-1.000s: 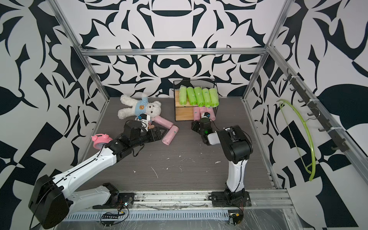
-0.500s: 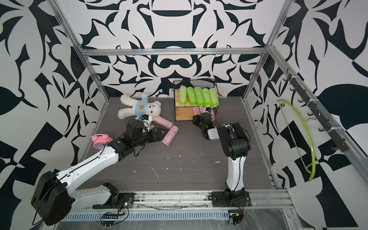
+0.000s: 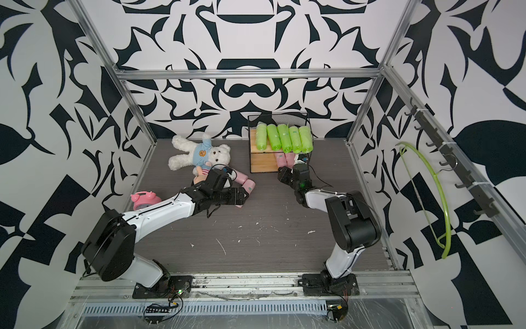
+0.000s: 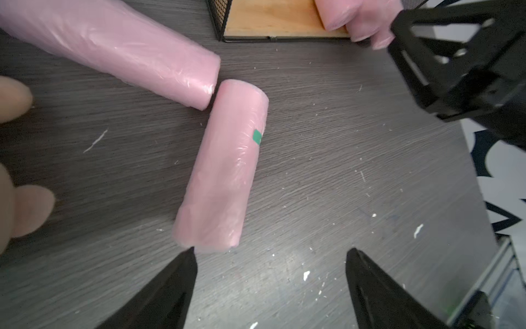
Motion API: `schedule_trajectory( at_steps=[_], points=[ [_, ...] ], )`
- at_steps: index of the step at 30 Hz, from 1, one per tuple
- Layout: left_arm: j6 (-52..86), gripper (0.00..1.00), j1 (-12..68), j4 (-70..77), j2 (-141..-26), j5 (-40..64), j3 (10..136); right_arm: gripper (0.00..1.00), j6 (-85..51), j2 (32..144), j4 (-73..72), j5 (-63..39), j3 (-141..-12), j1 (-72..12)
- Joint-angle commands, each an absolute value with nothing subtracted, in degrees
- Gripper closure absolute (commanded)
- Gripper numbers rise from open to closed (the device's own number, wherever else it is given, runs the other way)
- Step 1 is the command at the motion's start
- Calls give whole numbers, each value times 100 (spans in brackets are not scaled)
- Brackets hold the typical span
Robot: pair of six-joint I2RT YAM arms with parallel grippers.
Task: Sort the rolls of trash bags by color and place them on the shelf
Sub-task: Place the roll of trash bags on the shelf, then pick up the roll of trash bags from the center of the board.
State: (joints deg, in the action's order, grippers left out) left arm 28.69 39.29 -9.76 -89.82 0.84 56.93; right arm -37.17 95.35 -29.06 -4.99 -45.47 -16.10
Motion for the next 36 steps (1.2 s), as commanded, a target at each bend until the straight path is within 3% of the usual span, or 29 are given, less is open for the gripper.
schedule_trajectory(
  at_steps=[1, 8, 11, 20, 28, 36],
  points=[
    [2162, 11, 3920, -1429, -9487, -459, 6176, 43, -3219, 9094, -2287, -597, -4359, -1591],
    [1614, 12, 3924, -1722, -10712, -615, 7153, 41, -2844, 8536, -1780, -498, -3961, -1590],
    [1591, 19, 3961, -1900, -11065, -598, 7492, 40, -2747, 8358, -1677, -418, -3821, -1586],
    [1829, 34, 4807, -2056, -10709, -873, 6888, 41, -2431, 7728, -1254, -176, -3482, -1591],
    [1892, 16, 4869, -2331, -11029, -1347, 7388, 40, -2369, 7530, -1117, -176, -3278, -1583],
    [1493, 11, 4860, -2323, -11712, -1223, 8244, 40, -2296, 7242, -962, -64, -3118, -1584]
  ],
)
